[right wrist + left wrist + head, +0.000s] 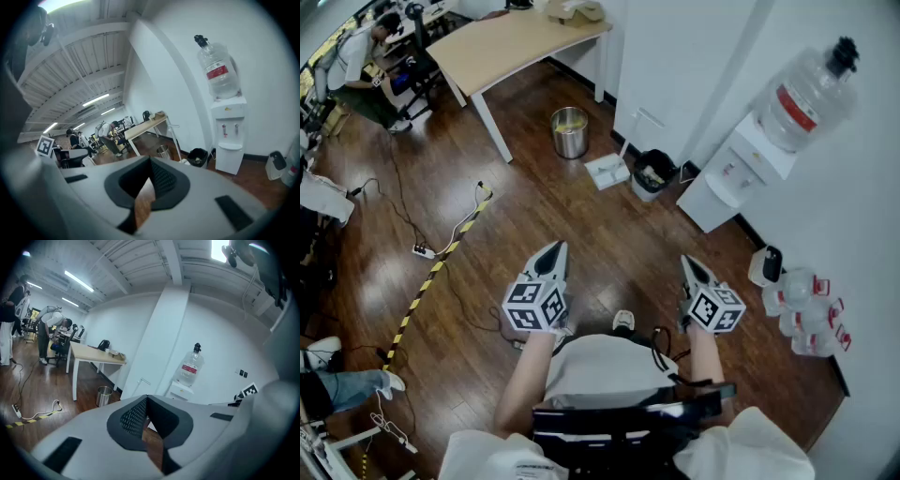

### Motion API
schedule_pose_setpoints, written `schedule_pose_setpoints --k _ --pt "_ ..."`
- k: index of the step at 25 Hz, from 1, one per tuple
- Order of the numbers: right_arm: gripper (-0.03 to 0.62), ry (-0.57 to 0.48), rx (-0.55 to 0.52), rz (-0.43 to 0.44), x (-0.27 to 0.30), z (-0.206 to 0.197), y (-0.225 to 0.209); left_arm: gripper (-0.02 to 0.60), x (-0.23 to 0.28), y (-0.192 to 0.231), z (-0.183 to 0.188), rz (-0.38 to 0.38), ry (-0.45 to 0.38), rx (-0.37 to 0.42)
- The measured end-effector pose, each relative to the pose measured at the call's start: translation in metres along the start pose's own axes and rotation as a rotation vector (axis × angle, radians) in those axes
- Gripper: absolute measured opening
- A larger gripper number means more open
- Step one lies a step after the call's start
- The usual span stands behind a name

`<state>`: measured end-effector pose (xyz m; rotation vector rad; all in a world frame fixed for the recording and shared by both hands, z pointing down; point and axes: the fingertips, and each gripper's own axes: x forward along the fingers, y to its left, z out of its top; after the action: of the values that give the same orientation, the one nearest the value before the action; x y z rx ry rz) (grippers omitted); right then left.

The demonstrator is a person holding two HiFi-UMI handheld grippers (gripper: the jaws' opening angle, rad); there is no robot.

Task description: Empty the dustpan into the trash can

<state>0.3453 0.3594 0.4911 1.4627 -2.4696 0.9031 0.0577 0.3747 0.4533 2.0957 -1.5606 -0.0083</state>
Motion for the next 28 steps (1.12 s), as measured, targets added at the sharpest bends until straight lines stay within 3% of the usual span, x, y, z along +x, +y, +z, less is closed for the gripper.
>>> schedule_pose_setpoints --k 16,28 --pt "0.012 0.003 -0.009 0.001 0.005 0.006 -0.009 -0.011 0.01 -0.005 -0.001 0.004 -0.003 0.0" --pt "0.014 -0.006 0.019 0.037 0.01 0.018 -0.044 -0.012 0.037 -0.023 -0.002 0.032 -0.005 -0.003"
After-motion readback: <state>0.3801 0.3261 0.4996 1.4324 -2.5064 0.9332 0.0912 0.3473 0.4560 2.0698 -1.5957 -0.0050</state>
